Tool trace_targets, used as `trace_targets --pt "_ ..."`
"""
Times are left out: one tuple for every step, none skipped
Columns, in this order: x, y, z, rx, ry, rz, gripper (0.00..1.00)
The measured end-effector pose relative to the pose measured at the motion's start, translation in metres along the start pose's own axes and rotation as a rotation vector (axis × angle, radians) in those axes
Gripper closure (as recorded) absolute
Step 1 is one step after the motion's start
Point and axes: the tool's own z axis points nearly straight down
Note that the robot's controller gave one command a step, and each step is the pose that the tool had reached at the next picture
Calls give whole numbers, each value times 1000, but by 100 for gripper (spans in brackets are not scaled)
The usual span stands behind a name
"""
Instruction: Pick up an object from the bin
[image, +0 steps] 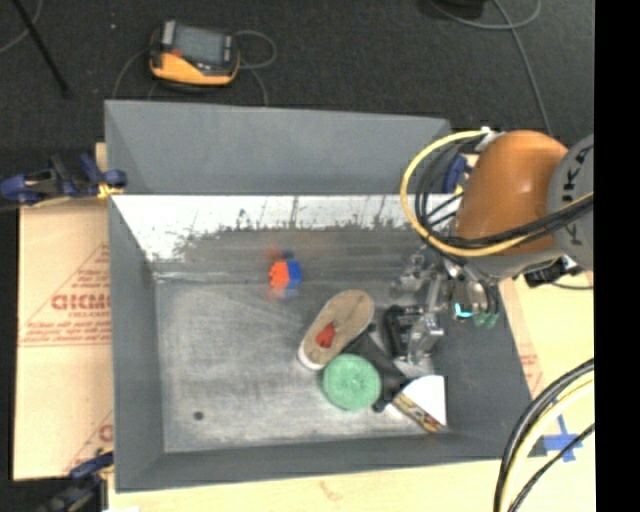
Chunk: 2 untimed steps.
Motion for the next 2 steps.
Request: trace_targets --pt "-2 0 -5 1 -7 -2 0" --pt "9 10 95 4 -12 -471 100"
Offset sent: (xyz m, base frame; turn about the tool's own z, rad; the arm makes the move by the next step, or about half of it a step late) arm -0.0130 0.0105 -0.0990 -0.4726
